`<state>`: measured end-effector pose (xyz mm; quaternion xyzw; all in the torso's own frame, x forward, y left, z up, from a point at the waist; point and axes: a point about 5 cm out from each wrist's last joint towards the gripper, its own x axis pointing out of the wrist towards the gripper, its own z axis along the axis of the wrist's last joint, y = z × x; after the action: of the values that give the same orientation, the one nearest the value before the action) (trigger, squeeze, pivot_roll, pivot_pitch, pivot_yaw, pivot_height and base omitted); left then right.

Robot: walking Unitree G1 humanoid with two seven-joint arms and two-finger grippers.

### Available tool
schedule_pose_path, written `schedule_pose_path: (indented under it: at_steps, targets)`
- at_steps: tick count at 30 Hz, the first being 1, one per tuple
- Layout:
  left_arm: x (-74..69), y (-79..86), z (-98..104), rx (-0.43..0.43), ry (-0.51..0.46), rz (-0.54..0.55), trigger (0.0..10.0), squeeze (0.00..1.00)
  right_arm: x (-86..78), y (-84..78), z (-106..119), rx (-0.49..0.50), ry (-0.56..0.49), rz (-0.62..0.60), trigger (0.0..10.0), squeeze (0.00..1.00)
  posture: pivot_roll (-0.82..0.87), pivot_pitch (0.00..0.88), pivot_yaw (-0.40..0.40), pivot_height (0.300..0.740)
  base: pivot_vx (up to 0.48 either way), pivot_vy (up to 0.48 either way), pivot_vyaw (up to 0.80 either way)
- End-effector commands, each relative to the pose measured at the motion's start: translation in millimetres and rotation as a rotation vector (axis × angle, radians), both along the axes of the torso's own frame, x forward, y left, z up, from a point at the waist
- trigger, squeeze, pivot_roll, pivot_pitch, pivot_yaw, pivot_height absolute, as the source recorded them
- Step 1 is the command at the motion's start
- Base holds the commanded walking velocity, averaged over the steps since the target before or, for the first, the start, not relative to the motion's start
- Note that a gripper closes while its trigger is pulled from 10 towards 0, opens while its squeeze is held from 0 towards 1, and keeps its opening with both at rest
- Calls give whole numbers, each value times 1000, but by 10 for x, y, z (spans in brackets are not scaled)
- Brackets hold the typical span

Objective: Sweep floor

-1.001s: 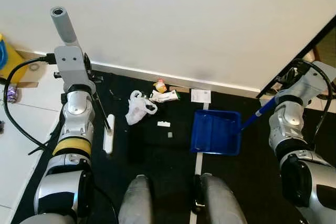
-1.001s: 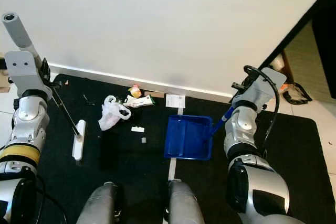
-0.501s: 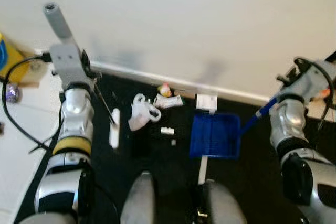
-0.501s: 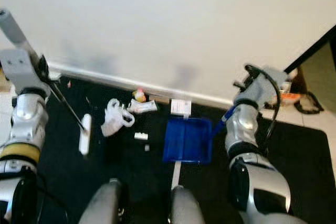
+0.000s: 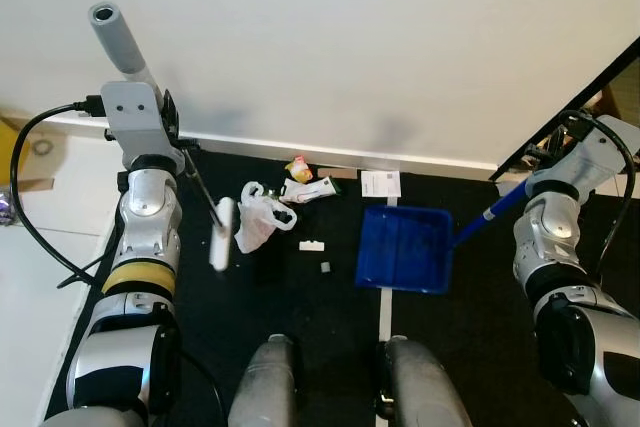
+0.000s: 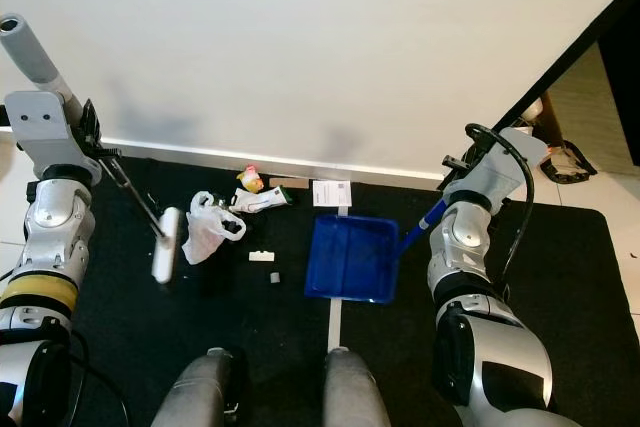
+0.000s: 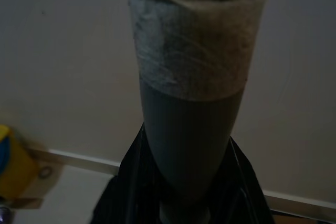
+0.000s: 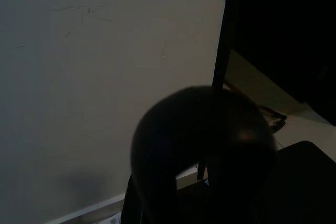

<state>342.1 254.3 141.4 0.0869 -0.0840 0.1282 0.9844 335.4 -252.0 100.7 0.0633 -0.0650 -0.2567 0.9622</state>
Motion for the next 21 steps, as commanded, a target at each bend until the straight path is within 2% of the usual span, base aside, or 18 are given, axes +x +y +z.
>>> schedule_pose_path:
  at_steps: [1, 10, 11, 21]
  targets:
    - [-22, 42, 15, 23, -11, 35, 10000, 0, -21, -26, -8, -9, -1, -3, 10000, 0, 44, 185, -35, 731, 0, 0, 0]
    - [-17, 121, 120, 52, -66, 49, 10000, 0, 15, -52, 101, -48, -47, 36, 10000, 0, 50, 275, -49, 731, 0, 0, 0]
    - [2, 138, 209, 53, -104, 48, 10000, 0, 55, -74, 205, -59, -86, 51, 10000, 0, 54, 316, -56, 731, 0, 0, 0]
    - [89, 191, 427, 87, -152, 19, 10000, 0, 181, -112, 470, -29, -165, 32, 10000, 0, 69, 386, -58, 731, 0, 0, 0]
